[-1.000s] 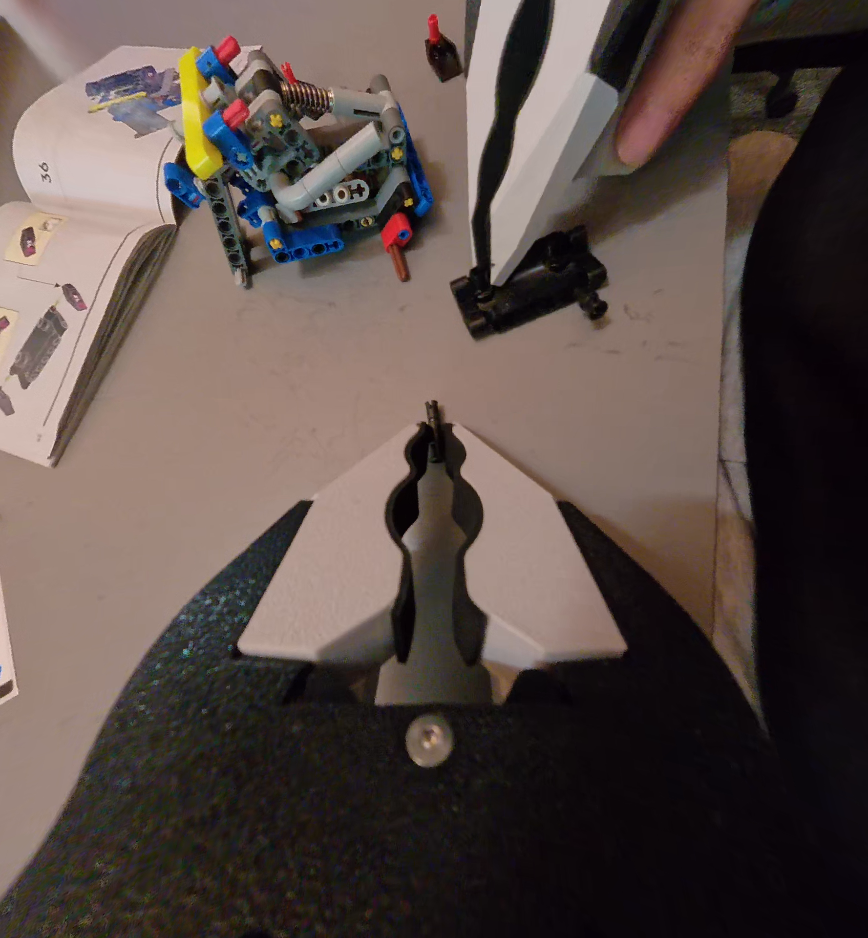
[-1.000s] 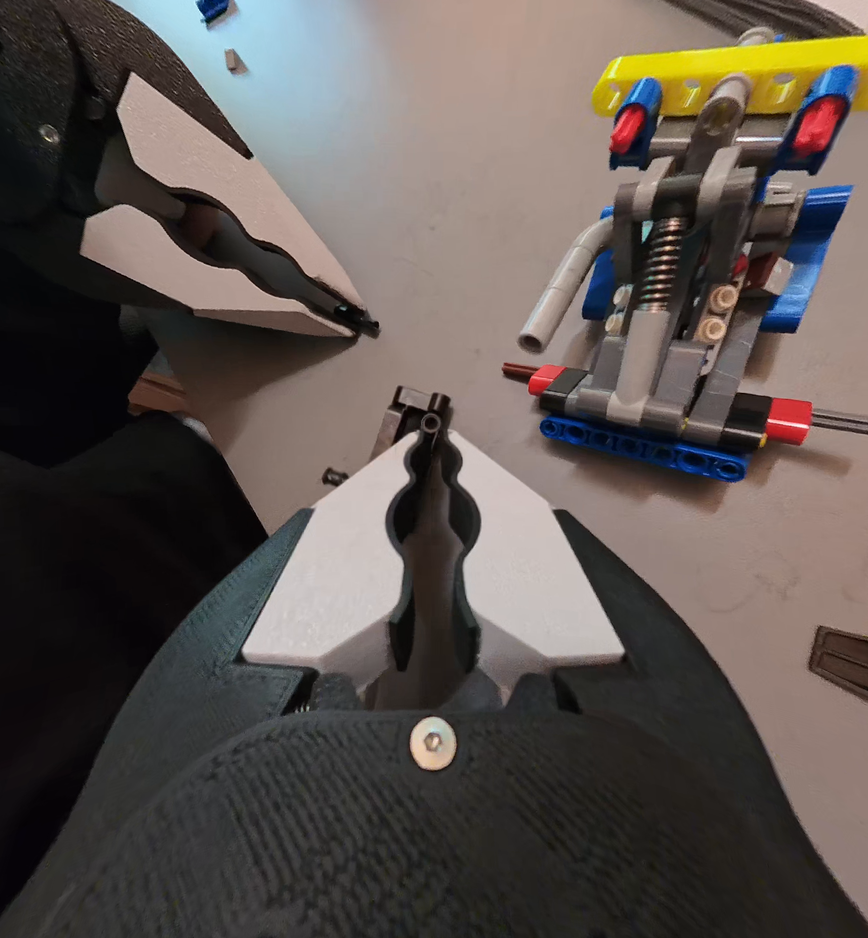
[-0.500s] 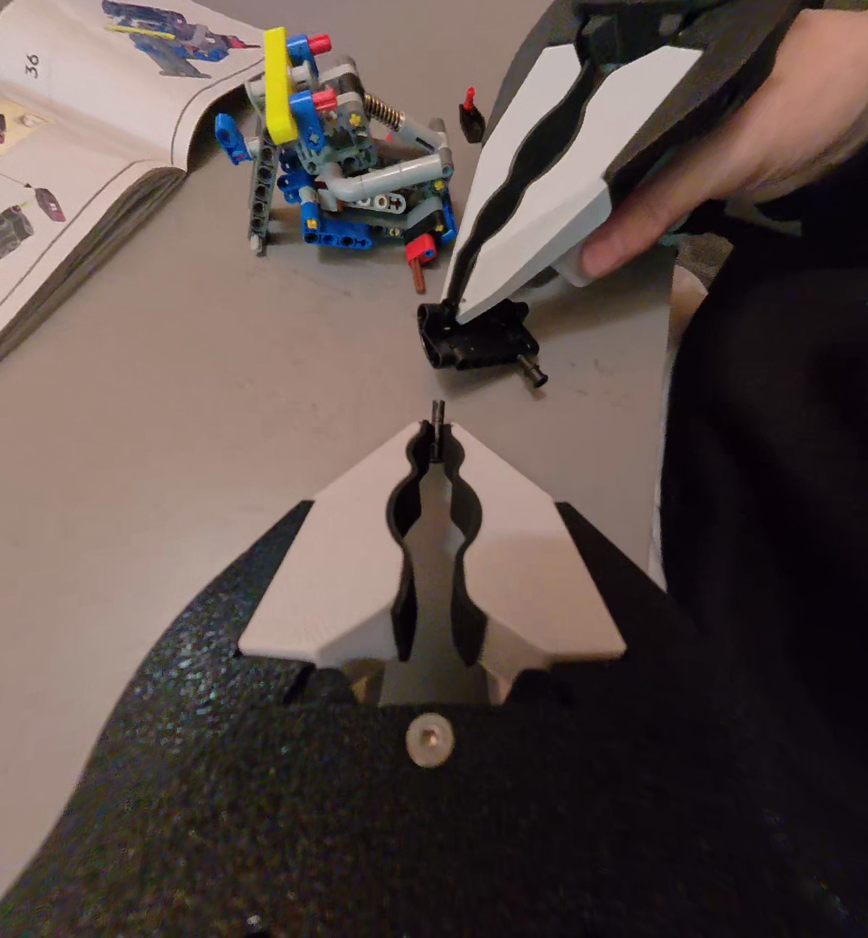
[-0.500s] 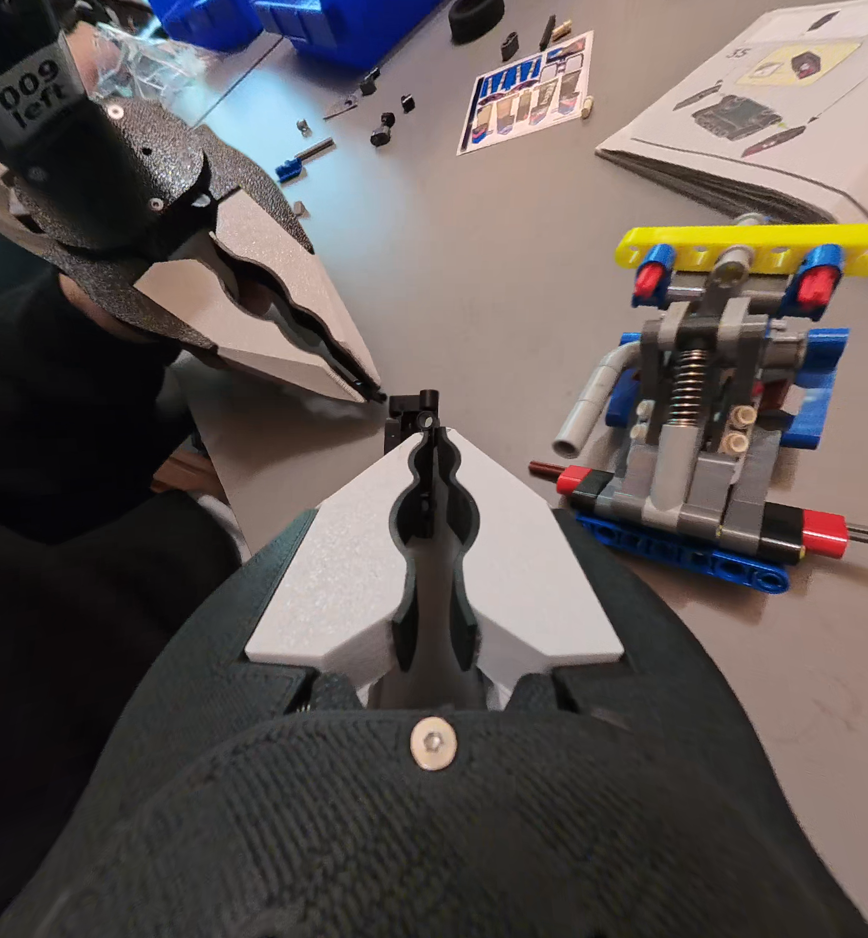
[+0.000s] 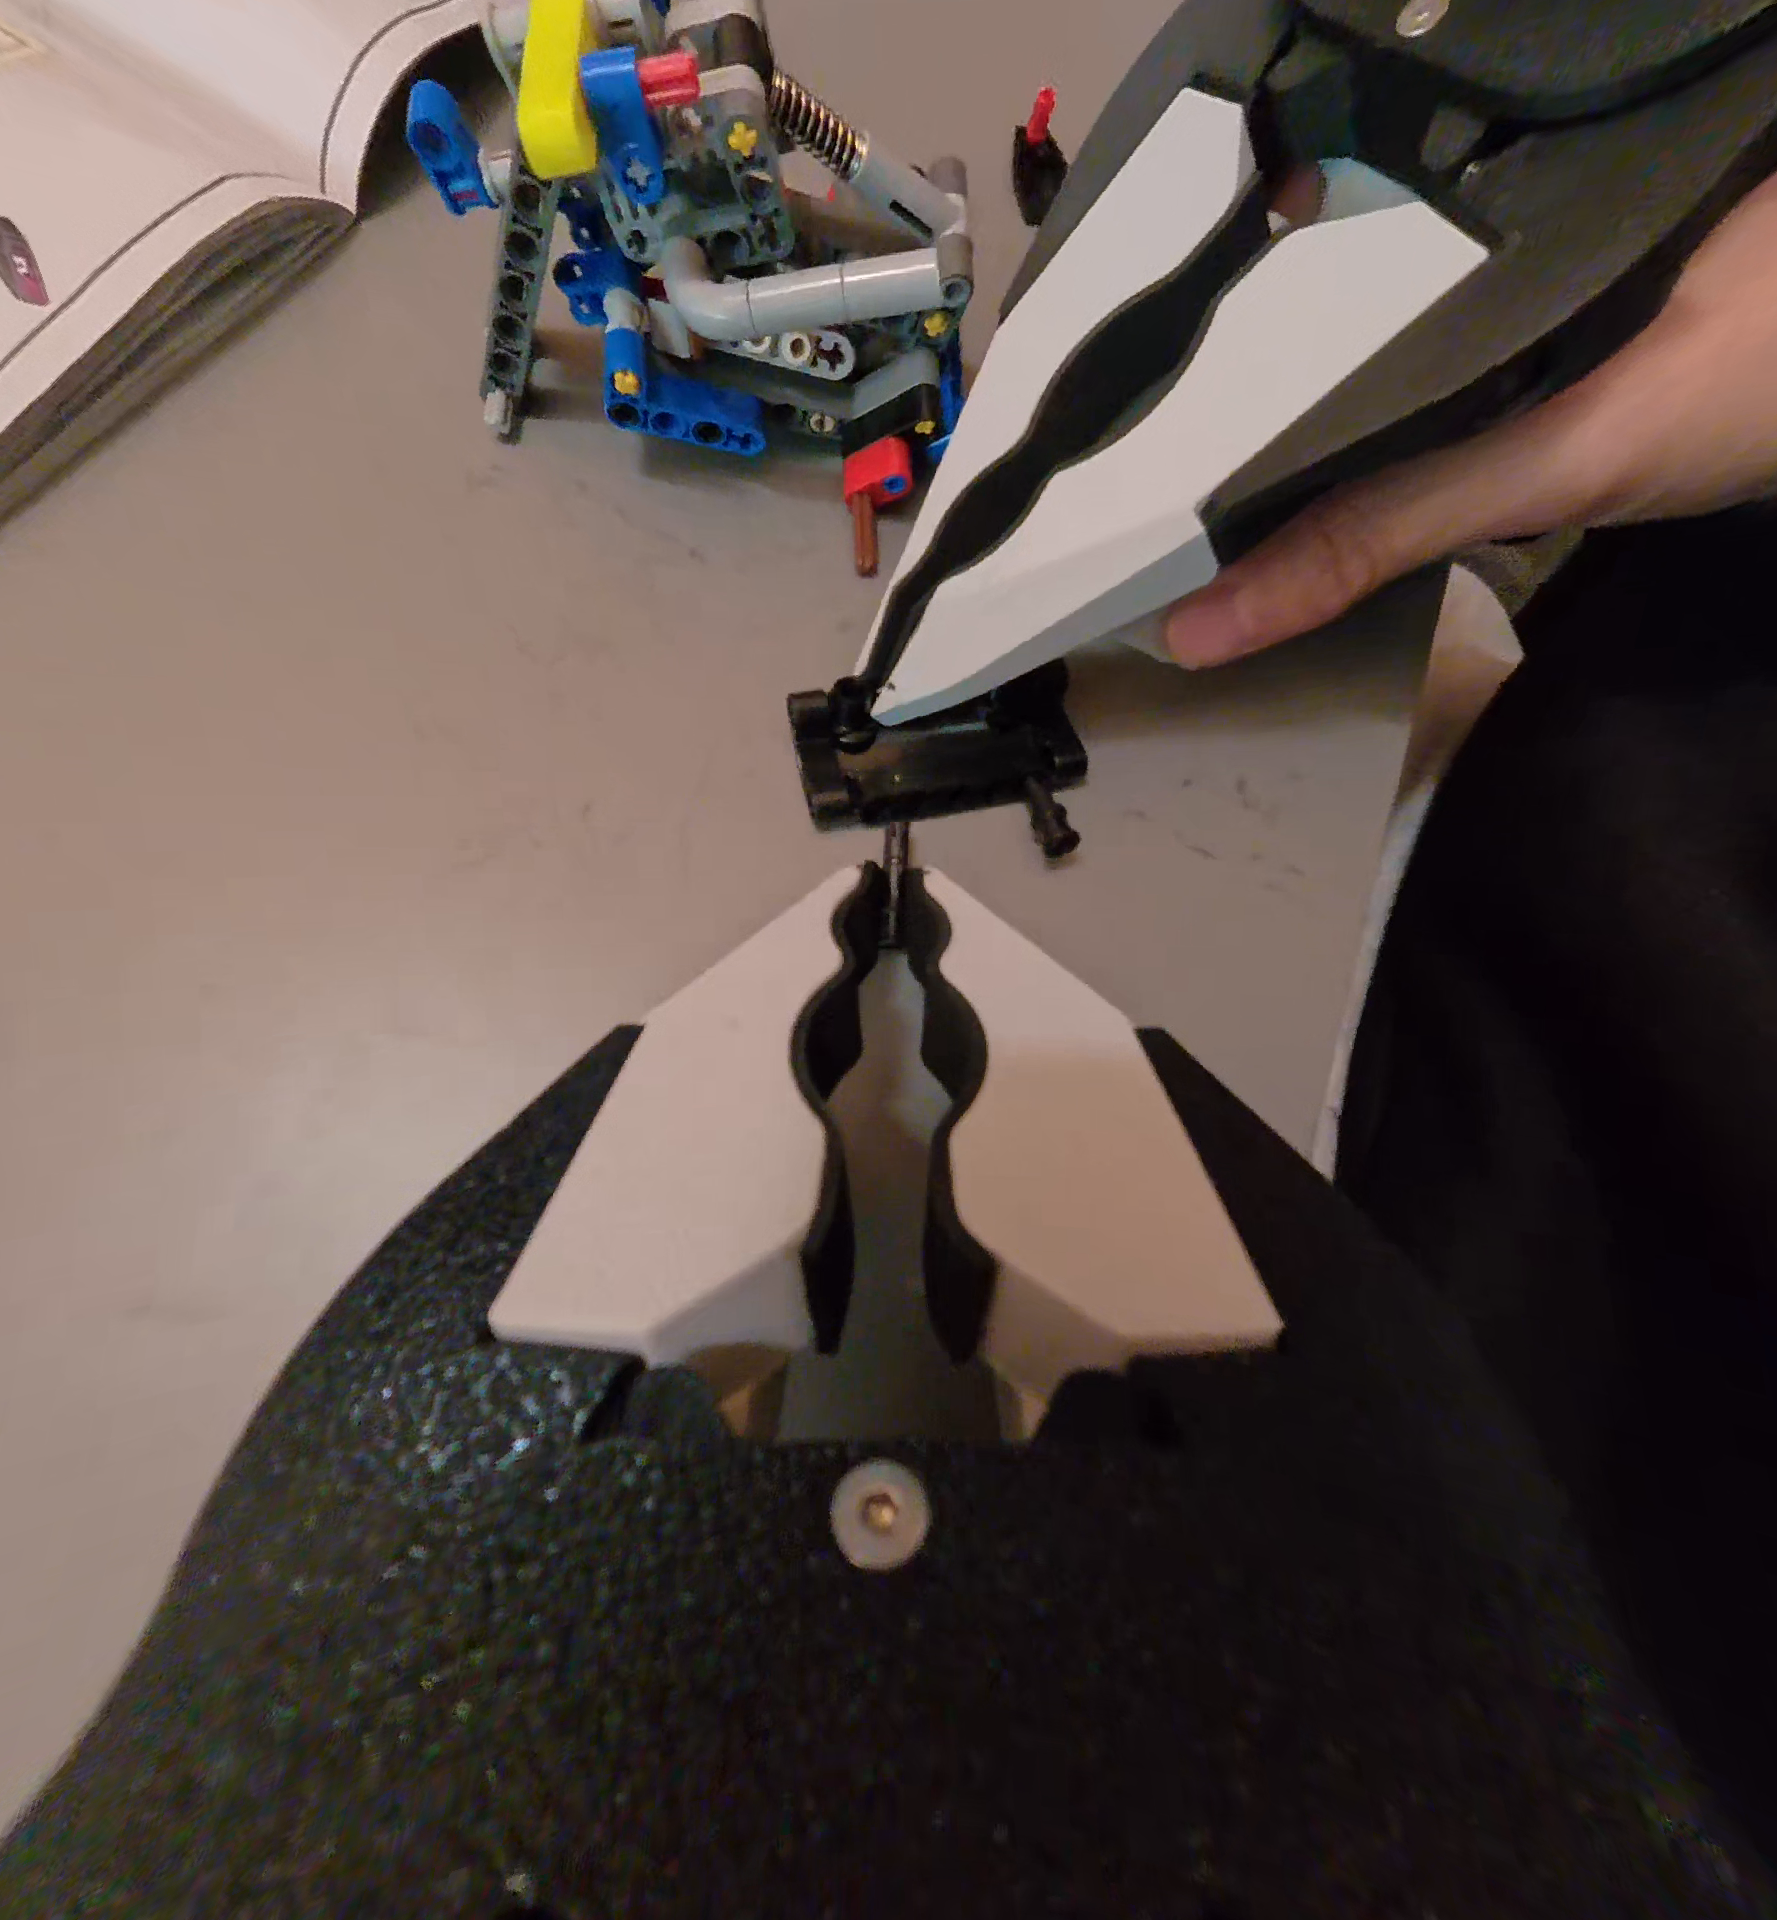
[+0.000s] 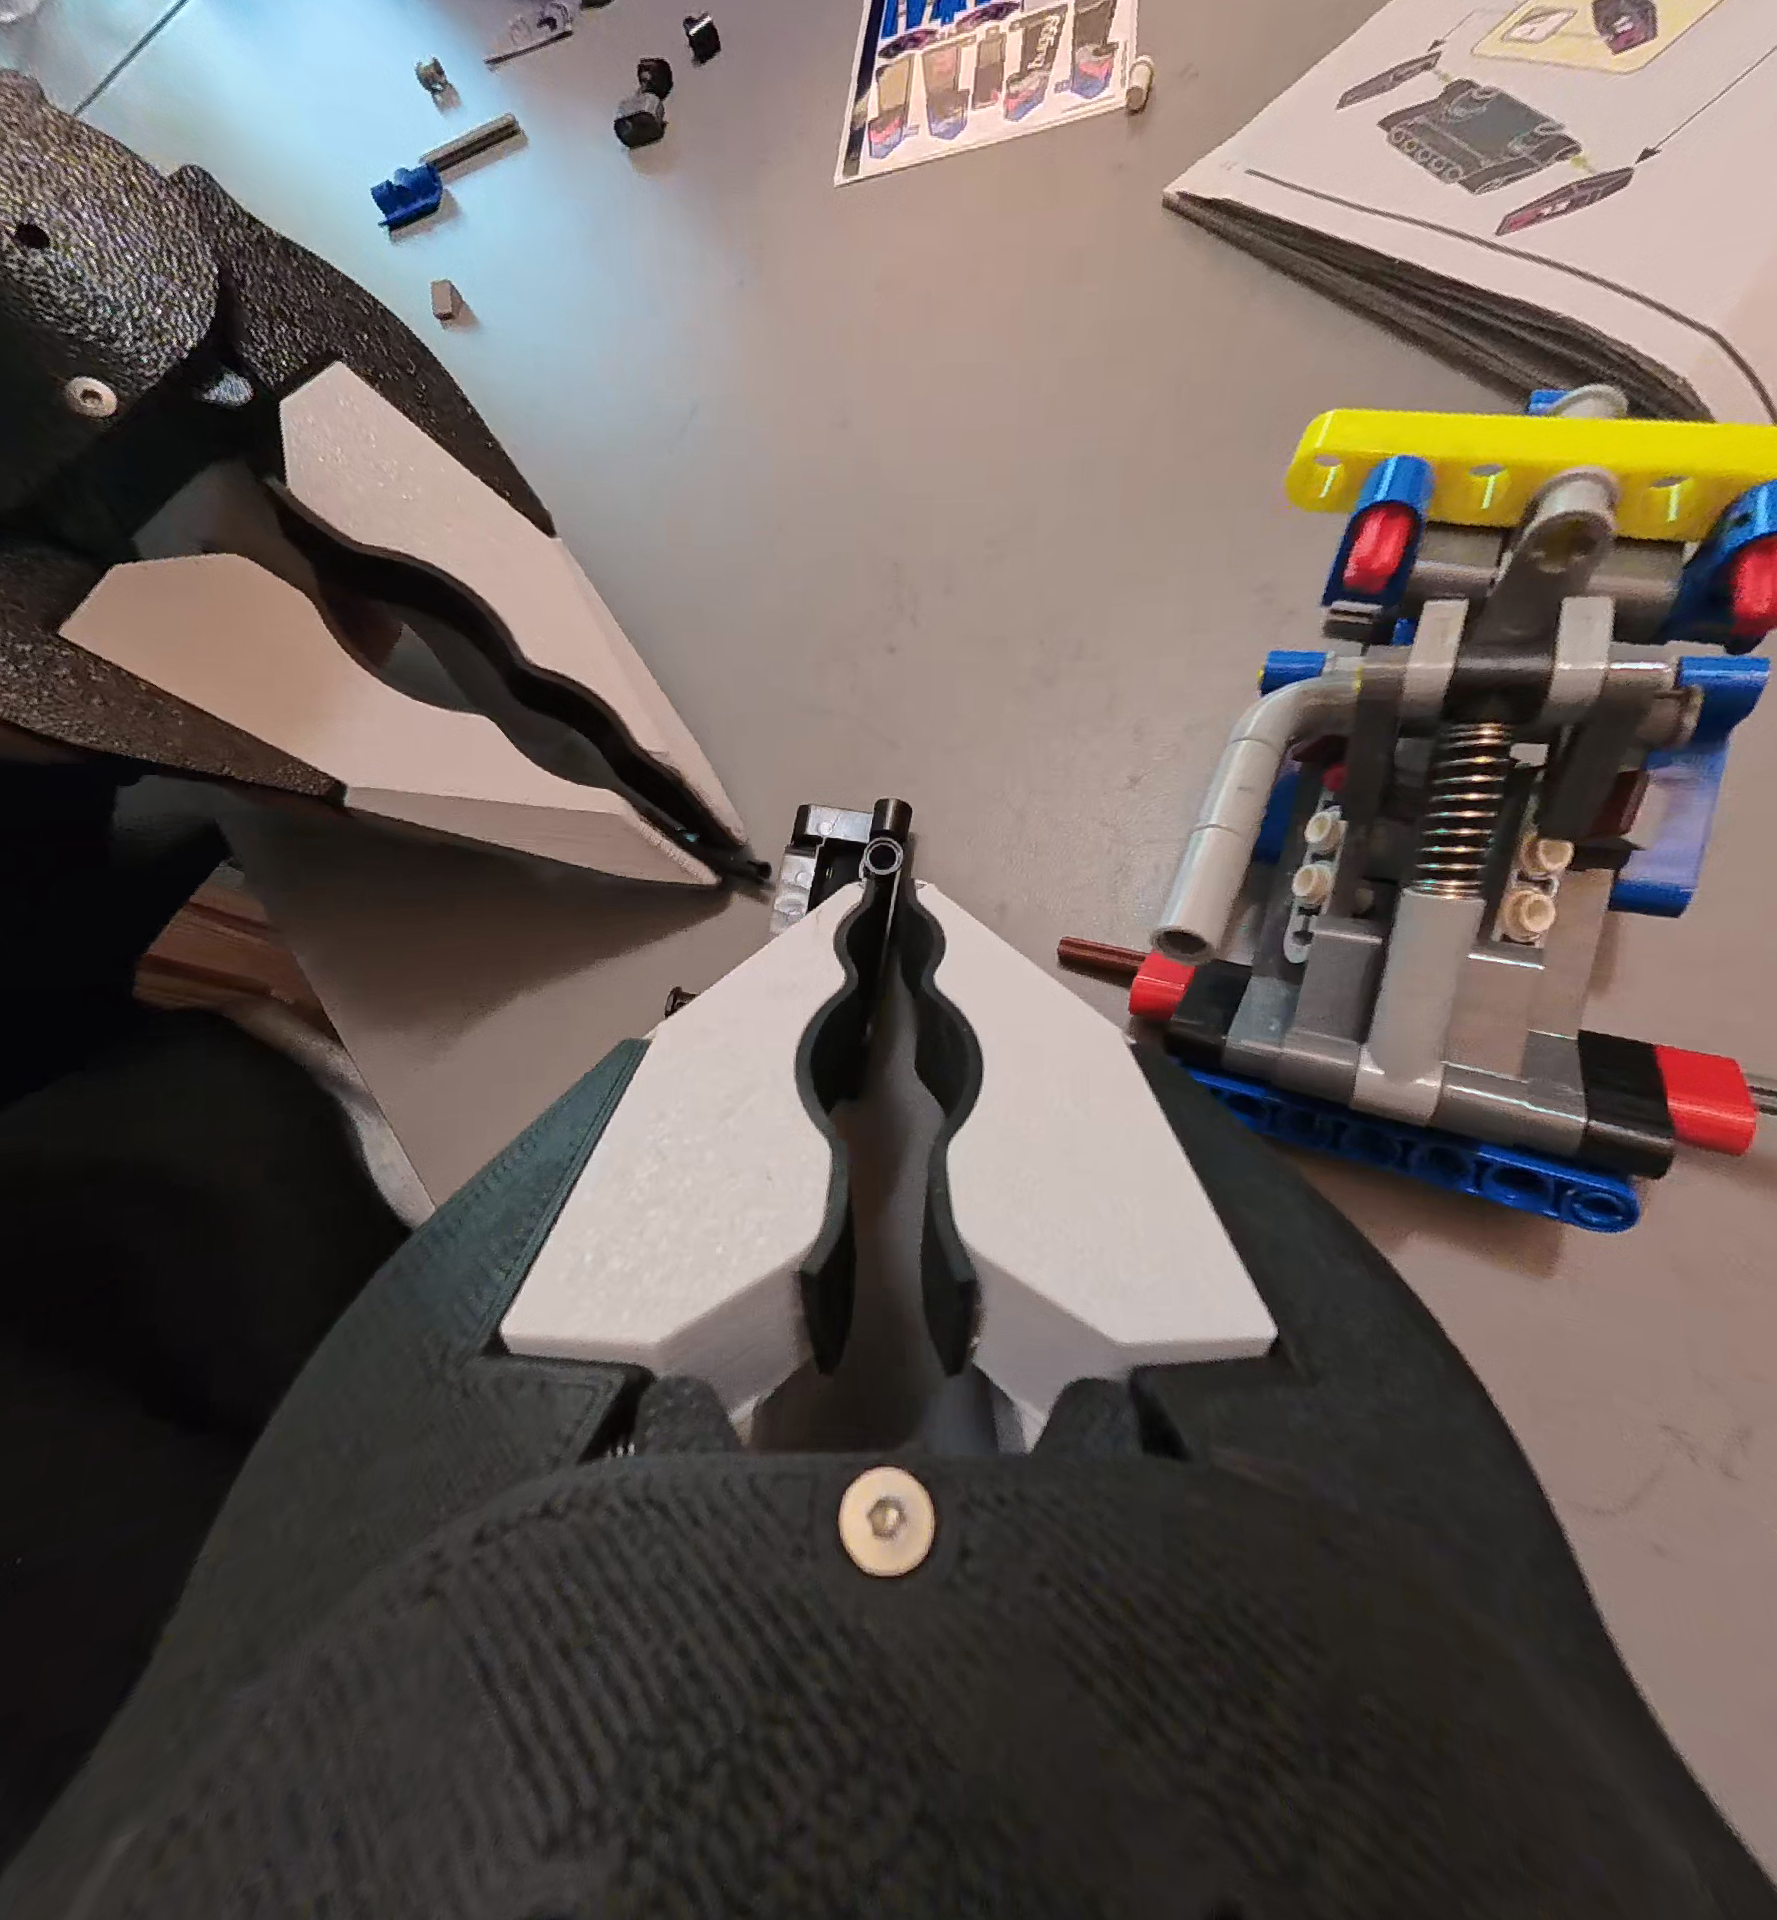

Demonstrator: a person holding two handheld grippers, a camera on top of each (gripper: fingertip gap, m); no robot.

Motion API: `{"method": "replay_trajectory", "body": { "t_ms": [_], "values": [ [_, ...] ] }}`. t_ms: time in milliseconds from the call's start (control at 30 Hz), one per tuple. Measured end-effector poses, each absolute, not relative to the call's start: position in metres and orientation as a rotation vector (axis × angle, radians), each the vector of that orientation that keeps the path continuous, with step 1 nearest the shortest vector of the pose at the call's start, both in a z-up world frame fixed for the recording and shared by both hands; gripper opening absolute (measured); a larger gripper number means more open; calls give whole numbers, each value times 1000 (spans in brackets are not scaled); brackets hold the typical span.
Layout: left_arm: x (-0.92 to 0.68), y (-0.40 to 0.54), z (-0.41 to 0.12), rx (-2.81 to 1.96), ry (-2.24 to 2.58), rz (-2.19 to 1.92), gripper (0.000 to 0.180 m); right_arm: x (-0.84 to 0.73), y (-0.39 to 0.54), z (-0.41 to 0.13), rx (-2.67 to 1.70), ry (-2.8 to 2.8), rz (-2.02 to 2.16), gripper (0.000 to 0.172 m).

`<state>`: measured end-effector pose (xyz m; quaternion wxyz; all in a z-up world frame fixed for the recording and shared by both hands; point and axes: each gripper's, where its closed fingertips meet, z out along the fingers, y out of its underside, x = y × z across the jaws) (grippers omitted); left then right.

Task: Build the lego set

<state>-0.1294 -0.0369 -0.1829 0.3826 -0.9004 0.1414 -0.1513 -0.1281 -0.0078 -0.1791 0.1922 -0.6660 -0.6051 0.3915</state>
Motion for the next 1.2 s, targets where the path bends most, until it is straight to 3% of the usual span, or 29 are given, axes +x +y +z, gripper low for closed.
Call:
{"method": "replay_trajectory", "body": {
  "t_ms": [100,167,300,600,1200],
  "values": [
    [-128,-35,-183,-2296,364,-355,2,-128,-9,-178,-1848,-1710,1087,1],
    [-128,-35,-183,-2296,366,-348,2,-125,-5,-177,-1819,-1718,1023,17],
    [-128,-34,-183,-2296,367,-335,2,-116,-8,-157,-1682,-1778,886,6],
    [-129,-34,-184,-2311,384,-268,2,-123,-26,-180,-1797,-1923,882,14],
    [-140,-33,-184,-2346,327,-142,1,-132,-29,-182,-1443,-2005,556,6]
  ]
}}
